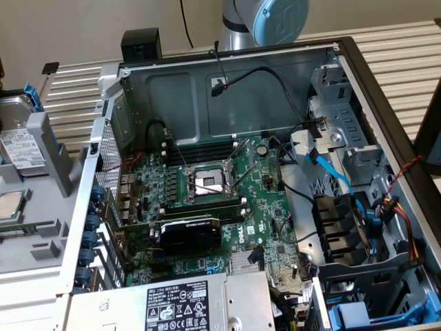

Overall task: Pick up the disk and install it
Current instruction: 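Pick up the disk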

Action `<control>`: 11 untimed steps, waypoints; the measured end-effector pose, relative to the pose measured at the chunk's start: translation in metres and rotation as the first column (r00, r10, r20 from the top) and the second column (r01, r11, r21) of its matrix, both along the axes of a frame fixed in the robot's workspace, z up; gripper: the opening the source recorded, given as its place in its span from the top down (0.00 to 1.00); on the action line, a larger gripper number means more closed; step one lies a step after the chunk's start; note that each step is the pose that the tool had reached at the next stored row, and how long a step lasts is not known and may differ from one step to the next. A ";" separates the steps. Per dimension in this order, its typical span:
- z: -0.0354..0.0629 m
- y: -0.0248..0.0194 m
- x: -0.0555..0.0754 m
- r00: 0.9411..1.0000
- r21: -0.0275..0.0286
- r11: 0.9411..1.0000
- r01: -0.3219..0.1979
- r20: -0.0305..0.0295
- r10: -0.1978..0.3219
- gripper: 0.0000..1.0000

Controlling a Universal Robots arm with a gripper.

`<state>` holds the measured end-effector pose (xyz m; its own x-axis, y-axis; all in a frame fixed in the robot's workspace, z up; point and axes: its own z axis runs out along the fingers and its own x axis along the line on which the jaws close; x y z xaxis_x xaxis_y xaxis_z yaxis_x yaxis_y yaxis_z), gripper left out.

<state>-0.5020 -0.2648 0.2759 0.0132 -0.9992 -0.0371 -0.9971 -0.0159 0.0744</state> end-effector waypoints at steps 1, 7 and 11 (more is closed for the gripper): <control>0.0000 0.0000 0.000 1.000 -0.001 1.000 0.000 0.000 0.000 0.47; -0.0001 0.0020 0.000 1.000 -0.010 1.000 0.000 0.000 0.000 0.47; -0.0002 0.0029 0.000 1.000 -0.015 1.000 0.000 0.000 0.000 0.47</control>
